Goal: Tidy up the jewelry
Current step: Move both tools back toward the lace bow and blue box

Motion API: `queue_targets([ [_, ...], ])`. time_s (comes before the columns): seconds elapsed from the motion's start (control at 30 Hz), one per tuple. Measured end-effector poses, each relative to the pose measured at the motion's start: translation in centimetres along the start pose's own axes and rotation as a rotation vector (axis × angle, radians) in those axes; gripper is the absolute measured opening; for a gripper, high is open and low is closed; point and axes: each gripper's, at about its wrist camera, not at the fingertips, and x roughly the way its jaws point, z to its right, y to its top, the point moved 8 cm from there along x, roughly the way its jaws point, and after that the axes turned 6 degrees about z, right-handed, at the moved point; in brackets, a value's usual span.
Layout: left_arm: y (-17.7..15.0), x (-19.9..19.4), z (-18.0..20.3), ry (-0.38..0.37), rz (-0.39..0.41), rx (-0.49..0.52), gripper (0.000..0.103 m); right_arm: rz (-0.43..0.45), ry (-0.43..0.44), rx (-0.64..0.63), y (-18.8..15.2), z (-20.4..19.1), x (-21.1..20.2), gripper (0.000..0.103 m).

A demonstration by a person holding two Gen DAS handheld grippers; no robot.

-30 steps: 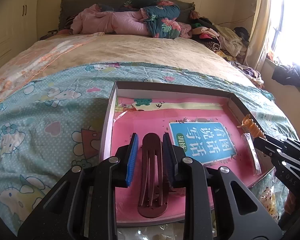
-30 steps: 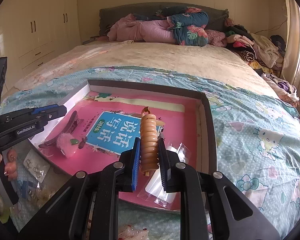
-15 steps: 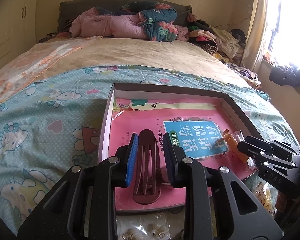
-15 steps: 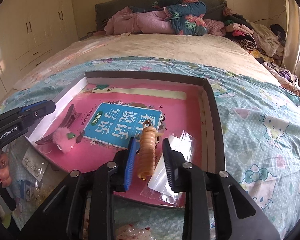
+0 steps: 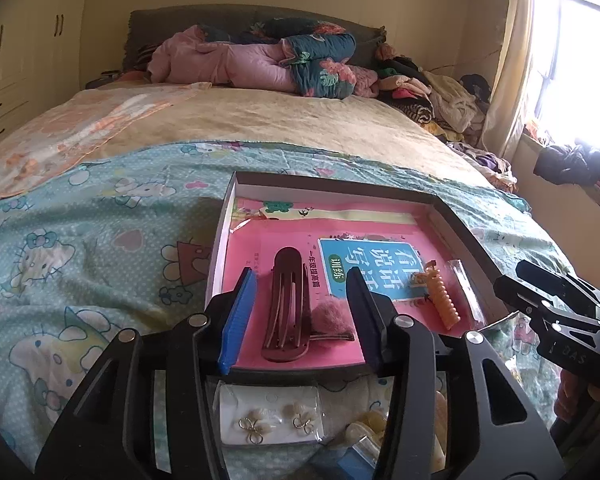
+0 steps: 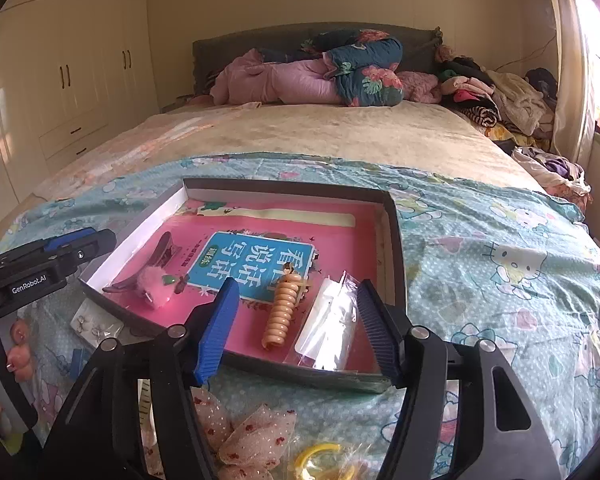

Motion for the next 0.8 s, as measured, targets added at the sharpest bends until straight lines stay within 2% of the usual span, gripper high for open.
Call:
queue_targets([
  [0.67,-1.0,-3.8,1.5,-0.023,0.033,-0.003,0.081,0.045,0.004,-0.007,-1.1,-0.3,-5.0,0.076],
  [0.8,-1.4,-4.5,2.0,-0.031,0.032,0.001,0.085,0.046,0.003,-0.014,-1.6,-0.2,-5.9,0.078],
])
